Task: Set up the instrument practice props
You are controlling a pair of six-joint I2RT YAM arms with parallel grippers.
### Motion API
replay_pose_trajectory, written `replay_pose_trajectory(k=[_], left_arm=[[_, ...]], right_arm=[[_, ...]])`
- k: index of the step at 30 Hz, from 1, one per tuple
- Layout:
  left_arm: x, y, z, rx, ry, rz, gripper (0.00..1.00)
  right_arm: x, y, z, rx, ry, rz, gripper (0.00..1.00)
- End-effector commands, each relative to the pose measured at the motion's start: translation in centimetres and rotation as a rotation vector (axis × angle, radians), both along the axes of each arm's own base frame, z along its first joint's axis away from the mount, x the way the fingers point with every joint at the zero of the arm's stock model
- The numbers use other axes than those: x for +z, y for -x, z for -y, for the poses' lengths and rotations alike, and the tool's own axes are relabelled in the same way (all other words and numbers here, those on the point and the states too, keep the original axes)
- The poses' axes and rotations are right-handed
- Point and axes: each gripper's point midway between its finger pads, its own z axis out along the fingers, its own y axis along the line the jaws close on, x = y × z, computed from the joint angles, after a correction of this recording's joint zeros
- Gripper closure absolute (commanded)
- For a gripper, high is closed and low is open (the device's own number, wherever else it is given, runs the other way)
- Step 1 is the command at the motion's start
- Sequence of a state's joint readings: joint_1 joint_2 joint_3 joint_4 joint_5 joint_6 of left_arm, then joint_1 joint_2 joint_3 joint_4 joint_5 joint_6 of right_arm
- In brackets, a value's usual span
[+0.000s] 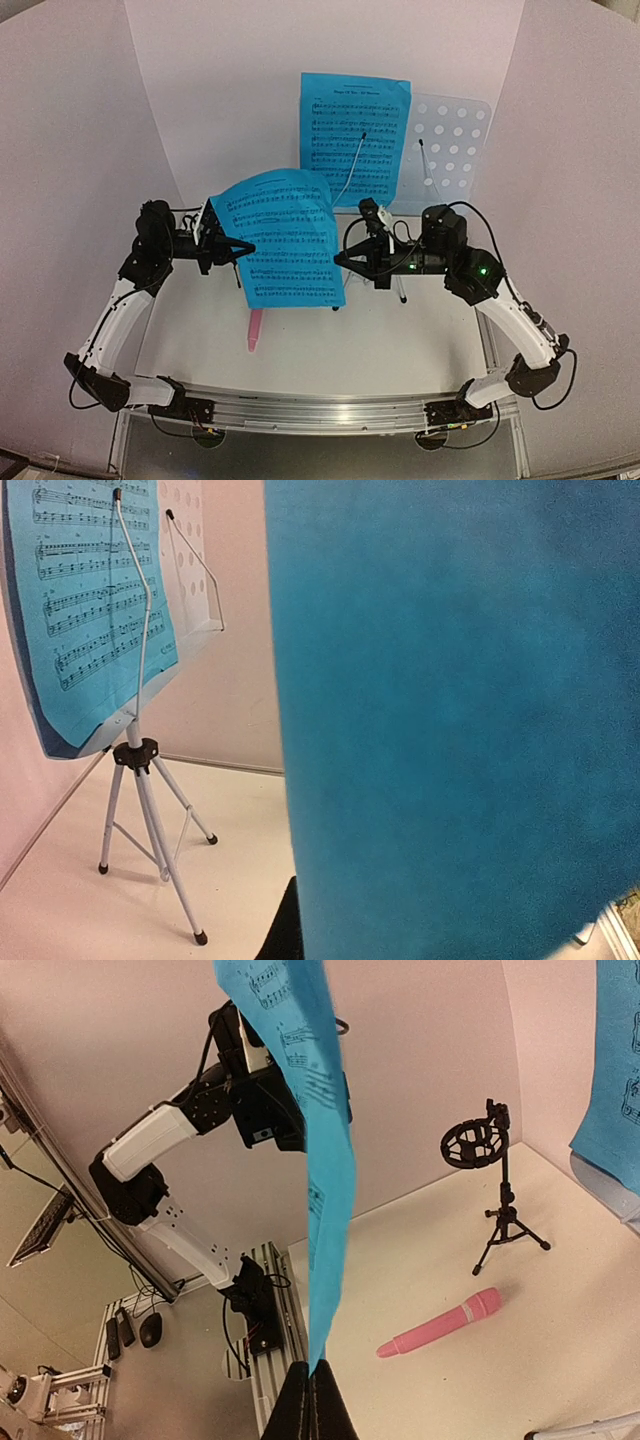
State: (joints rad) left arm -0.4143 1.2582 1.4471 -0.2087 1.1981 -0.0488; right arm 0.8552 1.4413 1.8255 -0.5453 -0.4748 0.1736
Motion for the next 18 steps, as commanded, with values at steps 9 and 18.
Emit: replay_pose_trajectory(k=[9,18], left_arm=[[1.8,-0.3,0.1,0.046,0.019,0.07,1.0],[1.8,-0.1,0.0,0.044,0.007,0.112,1.0]], right_arm=[[0.3,-1.7,0.5,-0.102,-0.003,0.007,1.0],[0.8,-3.6,2.9,-0.279,0.01,0.066,1.0]])
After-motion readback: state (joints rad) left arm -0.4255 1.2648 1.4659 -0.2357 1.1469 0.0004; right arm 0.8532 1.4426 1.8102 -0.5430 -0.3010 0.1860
